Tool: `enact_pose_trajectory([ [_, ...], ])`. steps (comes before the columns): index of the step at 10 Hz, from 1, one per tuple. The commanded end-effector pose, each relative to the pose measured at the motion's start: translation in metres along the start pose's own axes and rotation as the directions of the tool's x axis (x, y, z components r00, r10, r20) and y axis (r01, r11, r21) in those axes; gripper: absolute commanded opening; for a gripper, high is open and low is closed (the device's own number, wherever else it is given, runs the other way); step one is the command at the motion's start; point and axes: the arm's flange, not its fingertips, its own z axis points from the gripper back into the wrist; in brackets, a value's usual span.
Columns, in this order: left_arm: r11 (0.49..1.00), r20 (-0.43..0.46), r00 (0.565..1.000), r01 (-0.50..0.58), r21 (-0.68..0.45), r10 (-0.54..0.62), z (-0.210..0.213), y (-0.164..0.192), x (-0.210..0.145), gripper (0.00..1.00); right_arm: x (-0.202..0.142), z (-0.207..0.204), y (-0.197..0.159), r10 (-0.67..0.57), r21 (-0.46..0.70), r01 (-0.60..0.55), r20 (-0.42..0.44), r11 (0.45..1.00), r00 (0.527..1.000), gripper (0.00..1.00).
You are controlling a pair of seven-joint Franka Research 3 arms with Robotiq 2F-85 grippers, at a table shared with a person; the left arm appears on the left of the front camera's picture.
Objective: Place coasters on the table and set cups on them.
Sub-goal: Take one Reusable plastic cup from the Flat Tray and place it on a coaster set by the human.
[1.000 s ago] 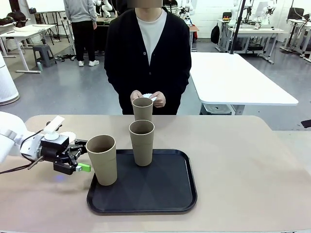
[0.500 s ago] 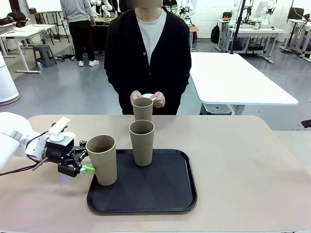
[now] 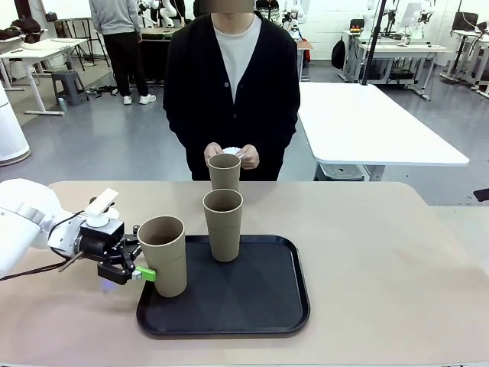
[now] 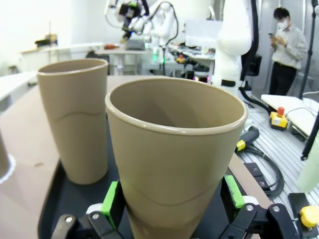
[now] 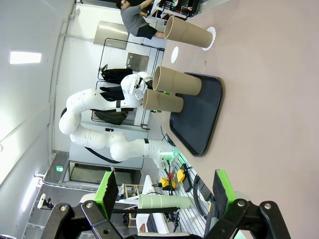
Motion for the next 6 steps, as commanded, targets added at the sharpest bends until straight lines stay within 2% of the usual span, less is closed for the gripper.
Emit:
enact_pose_trajectory([
  [1, 0.999, 0.015, 0.999, 0.046, -0.001, -0.046, -0.013, 0.0, -0.006, 1.0, 0.002, 0.003, 0.001, 0.001, 0.007, -0.001, -0.005, 1.0, 1.0, 1.0],
  [6, 0.998, 0.02, 0.999, 0.04, -0.038, -0.039, -0.028, 0.002, -0.017, 1.0, 0.002, 0.003, 0.001, 0.001, 0.007, -0.001, -0.005, 1.0, 1.0, 1.0],
])
